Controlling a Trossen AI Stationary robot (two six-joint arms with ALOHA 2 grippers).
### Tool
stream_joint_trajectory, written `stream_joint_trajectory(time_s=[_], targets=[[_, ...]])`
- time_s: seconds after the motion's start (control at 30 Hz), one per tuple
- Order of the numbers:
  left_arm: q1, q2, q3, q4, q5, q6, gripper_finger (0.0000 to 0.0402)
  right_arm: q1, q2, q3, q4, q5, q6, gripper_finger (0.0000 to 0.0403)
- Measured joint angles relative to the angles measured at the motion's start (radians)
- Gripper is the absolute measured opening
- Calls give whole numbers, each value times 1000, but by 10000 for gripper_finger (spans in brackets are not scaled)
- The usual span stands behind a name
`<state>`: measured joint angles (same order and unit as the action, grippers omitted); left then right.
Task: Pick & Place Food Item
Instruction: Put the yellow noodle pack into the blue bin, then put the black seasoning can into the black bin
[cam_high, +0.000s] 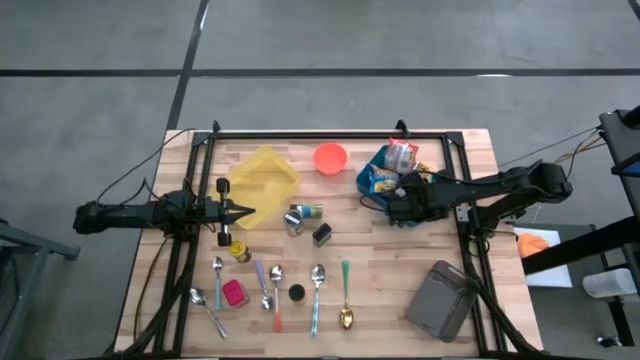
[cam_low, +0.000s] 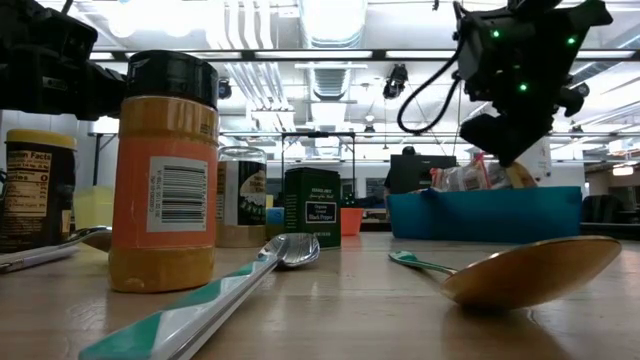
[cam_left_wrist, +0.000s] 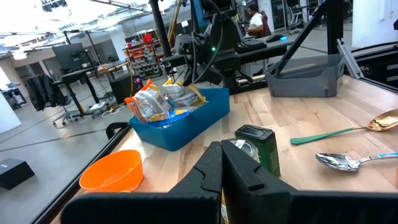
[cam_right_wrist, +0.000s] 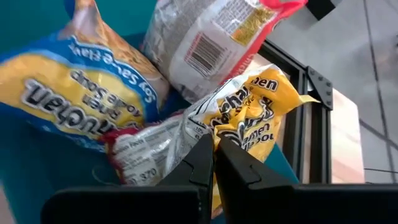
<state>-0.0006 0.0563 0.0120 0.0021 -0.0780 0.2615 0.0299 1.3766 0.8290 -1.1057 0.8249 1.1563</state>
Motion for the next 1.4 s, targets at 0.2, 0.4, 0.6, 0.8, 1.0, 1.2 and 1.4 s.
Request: stream_joint_trajectory(time_s=[0.2,0.4,0.6,0.8,1.0,1.2,1.4], targets=[[0,0,0,0,0,0,0,-1,0,5,3,10,11,70],[0,0,0,0,0,0,0,0,-2,2,7,19,36,161],[0,0,0,0,0,0,0,5,-3,40,32,103,11,210],[0,0,0,0,0,0,0,35,-7,142,36,121,-46,219],[0,0,0,0,0,0,0,132,-7,205,196,183,-141,219],[0,0,0,0,0,0,0,242,-8,157,529,227,-420,219],[0,0,0,0,0,0,0,301,-13,112,781,200,-662,219]])
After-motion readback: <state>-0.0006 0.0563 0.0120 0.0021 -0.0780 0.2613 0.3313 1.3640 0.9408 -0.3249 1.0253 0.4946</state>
